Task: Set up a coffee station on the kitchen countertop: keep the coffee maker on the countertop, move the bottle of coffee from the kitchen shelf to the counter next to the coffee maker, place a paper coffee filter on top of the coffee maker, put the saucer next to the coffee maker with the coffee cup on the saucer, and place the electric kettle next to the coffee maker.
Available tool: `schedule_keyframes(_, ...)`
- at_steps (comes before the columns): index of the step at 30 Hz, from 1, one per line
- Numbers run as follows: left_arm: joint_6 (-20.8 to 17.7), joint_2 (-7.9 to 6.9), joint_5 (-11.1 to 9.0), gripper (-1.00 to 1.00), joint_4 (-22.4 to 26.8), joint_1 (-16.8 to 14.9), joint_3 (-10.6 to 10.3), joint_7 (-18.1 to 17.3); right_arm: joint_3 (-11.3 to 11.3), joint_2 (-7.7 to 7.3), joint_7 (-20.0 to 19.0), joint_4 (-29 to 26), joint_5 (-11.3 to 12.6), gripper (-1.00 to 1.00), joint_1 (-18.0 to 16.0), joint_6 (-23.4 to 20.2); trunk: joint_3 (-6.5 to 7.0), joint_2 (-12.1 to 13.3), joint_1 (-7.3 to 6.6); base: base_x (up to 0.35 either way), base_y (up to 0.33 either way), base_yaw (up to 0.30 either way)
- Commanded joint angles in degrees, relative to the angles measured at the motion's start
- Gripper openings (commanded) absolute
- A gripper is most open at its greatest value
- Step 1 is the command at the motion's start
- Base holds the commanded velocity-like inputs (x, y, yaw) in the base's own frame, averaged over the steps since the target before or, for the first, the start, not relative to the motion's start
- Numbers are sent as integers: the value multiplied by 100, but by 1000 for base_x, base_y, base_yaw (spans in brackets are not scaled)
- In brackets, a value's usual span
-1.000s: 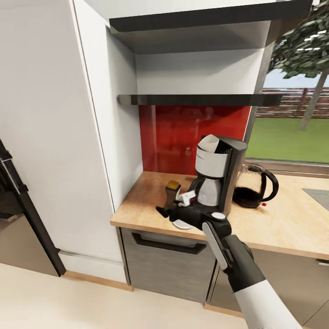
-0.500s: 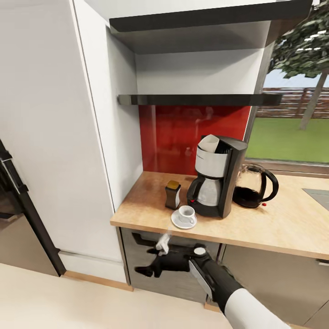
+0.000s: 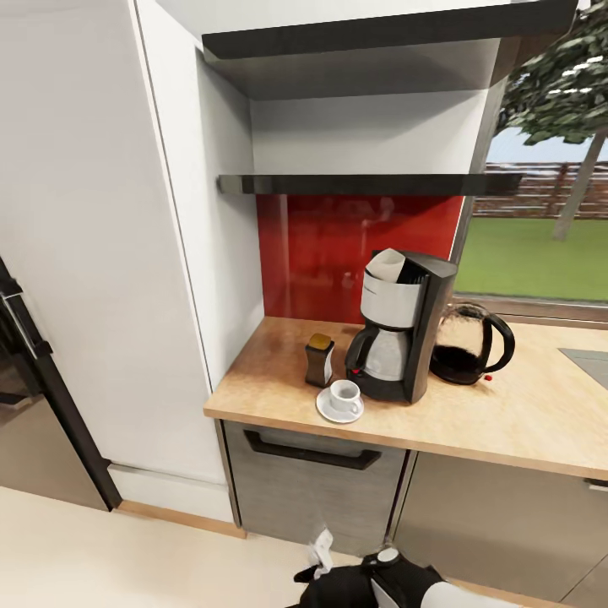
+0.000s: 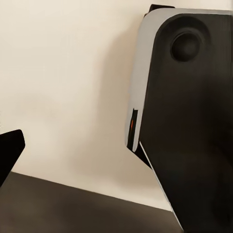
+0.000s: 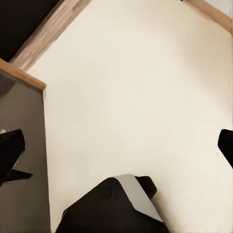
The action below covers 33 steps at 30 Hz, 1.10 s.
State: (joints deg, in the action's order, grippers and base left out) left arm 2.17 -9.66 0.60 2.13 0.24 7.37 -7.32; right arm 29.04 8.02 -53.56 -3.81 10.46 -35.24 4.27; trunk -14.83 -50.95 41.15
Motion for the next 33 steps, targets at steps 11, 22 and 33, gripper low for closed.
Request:
schedule_keyframes(11,11,3,240,100,16,2,45,-24,23,-978,1647,245,52,100,1117,173,-6,-5,1,0,0,0)
schedule_keyframes(22,19,8,265,100,25,-7,45,-24,7,-1122,4450,249,986,100,1793,-1012,-6,-5,1,0,0,0)
schedule_keyframes(33,15,3,268,100,25,-7,45,-24,7,-1130,4469,241,1444,100,1887,-1130,-6,-5,1,0,0,0)
